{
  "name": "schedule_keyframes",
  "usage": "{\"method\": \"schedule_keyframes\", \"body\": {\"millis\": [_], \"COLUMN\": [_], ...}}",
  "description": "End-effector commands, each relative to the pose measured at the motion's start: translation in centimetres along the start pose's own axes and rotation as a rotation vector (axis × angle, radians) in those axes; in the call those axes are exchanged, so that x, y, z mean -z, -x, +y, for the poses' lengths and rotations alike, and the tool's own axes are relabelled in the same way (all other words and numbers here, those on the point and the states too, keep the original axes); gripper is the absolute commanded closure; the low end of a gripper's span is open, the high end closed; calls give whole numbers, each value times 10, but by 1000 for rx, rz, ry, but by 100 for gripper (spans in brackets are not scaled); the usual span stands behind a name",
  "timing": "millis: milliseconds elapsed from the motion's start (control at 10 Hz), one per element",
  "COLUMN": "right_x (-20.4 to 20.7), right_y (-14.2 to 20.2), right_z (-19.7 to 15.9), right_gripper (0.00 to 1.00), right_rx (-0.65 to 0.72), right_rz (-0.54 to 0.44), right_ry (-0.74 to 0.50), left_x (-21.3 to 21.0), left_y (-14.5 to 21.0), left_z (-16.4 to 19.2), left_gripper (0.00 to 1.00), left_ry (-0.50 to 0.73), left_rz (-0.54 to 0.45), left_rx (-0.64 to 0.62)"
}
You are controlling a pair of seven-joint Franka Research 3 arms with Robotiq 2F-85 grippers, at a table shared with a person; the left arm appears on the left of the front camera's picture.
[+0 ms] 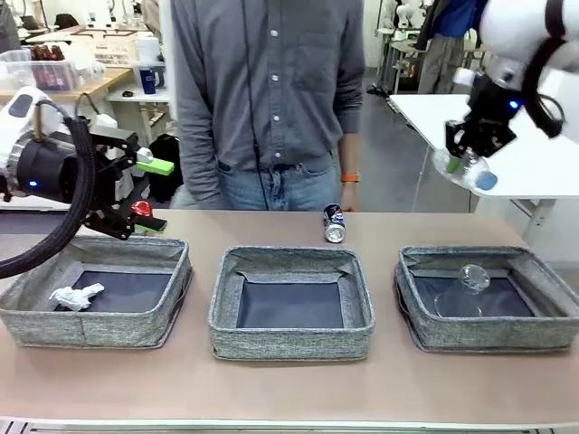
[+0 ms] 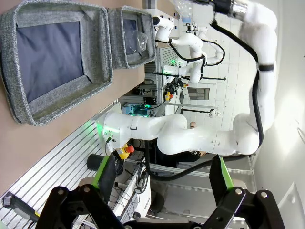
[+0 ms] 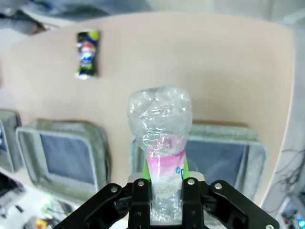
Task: Sort the waste into the appropriate baskets.
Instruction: Pick up the waste item pointed out by the person.
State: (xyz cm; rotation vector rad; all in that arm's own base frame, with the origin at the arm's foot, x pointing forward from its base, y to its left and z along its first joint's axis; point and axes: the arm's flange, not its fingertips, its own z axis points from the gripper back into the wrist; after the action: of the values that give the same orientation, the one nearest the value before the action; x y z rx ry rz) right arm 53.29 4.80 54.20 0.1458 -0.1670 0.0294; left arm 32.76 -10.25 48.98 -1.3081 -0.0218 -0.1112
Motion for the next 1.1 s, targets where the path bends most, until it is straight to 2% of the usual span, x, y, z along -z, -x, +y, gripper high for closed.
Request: {"method": "schedule_keyframes", "body": {"millis": [0, 100, 200, 300, 400, 500, 600, 900, 1000], "right_x": [10, 16, -7, -7, -3, 3, -12, -79, -94], "right_y": [38, 35, 22, 22, 37, 42, 44, 63, 70], "right_z": [42, 46, 33, 33, 59, 64, 93, 219, 251], "right_gripper": [100, 100, 100, 100, 78, 78, 78, 78, 78], "right_rx": [-99, -158, -73, -73, -143, -147, -40, 291, 302], "right_rz": [-74, -170, -17, -17, -66, -93, -102, -110, -75], "right_ry": [100, 103, 41, 41, 72, 25, 76, 197, 172], "left_x": [0, 0, 0, 0, 0, 0, 0, 0, 0], "left_y": [0, 0, 0, 0, 0, 0, 0, 0, 0], "left_z": [-4, -4, -4, -4, -4, -4, -4, -4, -4], "left_gripper": [0, 0, 0, 0, 0, 0, 0, 0, 0], "left_ry": [4, 4, 4, 4, 4, 4, 4, 4, 4], "left_rz": [-3, -3, -3, -3, -3, -3, -3, -3, -3], "left_rx": [-5, -5, -5, -5, -5, -5, -5, -5, -5]}}
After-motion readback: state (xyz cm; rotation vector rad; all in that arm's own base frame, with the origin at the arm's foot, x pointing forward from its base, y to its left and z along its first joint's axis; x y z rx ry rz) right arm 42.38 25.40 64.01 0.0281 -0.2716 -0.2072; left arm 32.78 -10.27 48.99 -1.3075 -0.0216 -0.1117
